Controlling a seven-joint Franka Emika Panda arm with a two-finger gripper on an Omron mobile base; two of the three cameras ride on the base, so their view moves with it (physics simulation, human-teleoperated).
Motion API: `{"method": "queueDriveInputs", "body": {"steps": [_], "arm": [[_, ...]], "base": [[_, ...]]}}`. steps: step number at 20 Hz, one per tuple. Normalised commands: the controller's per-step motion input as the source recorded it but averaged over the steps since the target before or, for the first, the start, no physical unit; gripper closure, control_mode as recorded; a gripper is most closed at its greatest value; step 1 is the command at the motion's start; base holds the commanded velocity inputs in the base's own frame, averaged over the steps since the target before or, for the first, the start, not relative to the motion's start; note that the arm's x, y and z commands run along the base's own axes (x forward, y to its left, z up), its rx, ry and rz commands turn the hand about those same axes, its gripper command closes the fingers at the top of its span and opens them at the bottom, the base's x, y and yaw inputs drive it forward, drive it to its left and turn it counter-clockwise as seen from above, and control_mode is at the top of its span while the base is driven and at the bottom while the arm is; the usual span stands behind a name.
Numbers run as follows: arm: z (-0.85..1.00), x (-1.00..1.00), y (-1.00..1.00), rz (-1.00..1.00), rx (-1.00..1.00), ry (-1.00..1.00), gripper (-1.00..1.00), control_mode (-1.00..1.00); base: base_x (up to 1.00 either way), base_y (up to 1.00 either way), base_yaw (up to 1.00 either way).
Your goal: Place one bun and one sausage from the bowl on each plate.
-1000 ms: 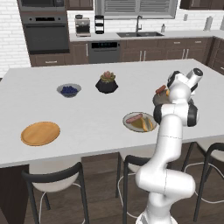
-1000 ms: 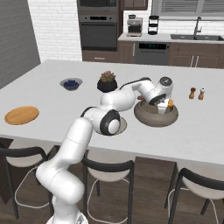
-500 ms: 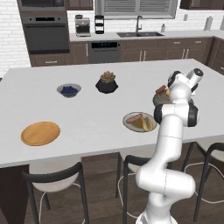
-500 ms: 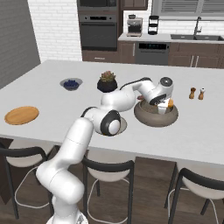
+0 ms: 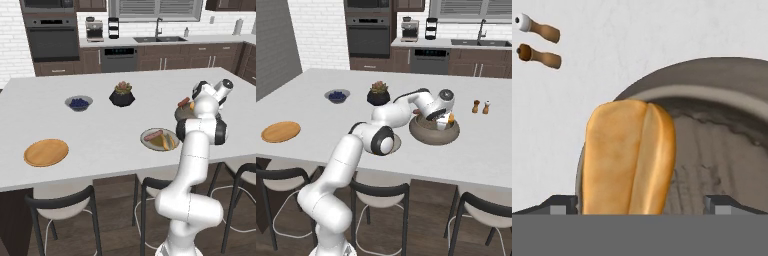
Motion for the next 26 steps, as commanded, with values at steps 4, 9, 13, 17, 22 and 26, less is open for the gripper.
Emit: {"method": "queueDriveInputs", "body": {"steps": [4, 9, 13, 17, 22, 26], "arm": [[0.00, 0.05, -0.04, 0.00, 0.00, 0.00, -1.00, -1.00], [-0.02, 0.01, -0.10, 0.00, 0.00, 0.00, -1.00, -1.00], [-0.16, 0.15, -0.01, 0.00, 0.00, 0.00, -1.00, -1.00], [-0.16, 0.19, 0.00, 0.00, 0.00, 0.00, -1.00, -1.00], [-0.14, 0.08, 0.00, 0.00, 0.00, 0.00, -1.00, -1.00], [-0.22, 0.00, 0.00, 0.00, 0.00, 0.00, -1.00, -1.00]], "base": [[0.00, 0.00, 0.00], [0.00, 0.00, 0.00], [0.00, 0.00, 0.00], [0.00, 0.00, 0.00], [0.00, 0.00, 0.00], [0.00, 0.00, 0.00]]}}
